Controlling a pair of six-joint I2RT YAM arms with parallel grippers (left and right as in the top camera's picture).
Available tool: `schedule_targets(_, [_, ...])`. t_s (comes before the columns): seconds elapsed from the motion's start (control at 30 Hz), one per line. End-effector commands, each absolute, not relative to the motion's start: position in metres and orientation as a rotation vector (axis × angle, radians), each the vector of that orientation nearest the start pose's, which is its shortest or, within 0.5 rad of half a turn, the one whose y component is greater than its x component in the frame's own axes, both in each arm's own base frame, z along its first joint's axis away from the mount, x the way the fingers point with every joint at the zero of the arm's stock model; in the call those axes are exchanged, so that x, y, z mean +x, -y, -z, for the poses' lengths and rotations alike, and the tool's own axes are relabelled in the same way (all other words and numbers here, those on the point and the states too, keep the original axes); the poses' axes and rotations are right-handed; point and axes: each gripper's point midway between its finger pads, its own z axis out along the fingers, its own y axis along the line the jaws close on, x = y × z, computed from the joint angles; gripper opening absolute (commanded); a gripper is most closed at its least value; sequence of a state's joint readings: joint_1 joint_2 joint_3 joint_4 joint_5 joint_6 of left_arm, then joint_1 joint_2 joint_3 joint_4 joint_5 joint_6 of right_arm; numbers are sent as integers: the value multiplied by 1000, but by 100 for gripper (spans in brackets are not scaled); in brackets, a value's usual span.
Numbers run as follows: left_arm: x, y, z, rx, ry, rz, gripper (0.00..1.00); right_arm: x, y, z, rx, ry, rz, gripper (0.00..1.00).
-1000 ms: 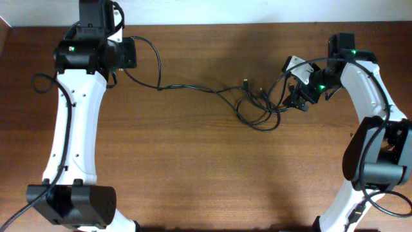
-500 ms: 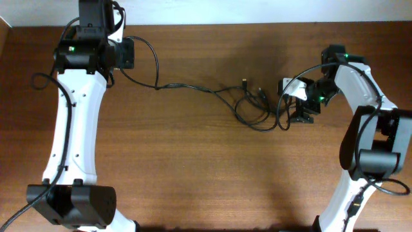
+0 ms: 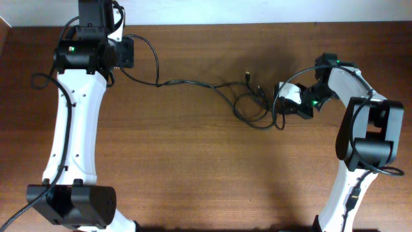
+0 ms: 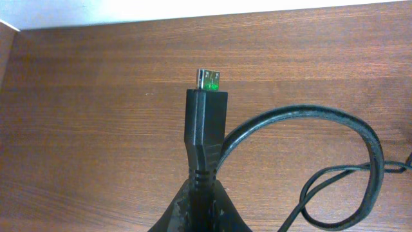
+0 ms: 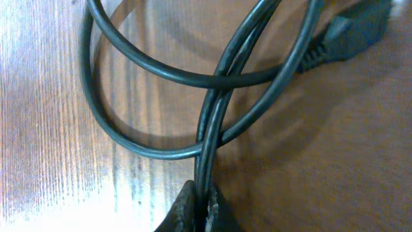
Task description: Untangle cables
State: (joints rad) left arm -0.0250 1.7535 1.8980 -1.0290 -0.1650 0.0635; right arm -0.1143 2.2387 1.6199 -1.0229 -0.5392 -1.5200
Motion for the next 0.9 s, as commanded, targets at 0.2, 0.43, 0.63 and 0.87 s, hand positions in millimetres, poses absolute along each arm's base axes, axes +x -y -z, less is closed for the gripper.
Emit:
schedule_targets(0.2, [453, -17, -292, 19, -2424, -201, 6, 451, -39, -86, -1622, -2096, -433, 4])
schedule_targets(0.43, [451, -17, -290, 21, -2440, -202, 5, 447, -40, -86, -1621, -2111, -453, 4])
schedule_targets(0.63, [450, -17, -289, 21, -2442, -203, 5, 445, -40, -83, -1622, -2118, -464, 10])
schedule_targets(0.87, [450, -17, -289, 21, -2442, -203, 4, 436, -41, -68, -1627, -2136, -497, 35])
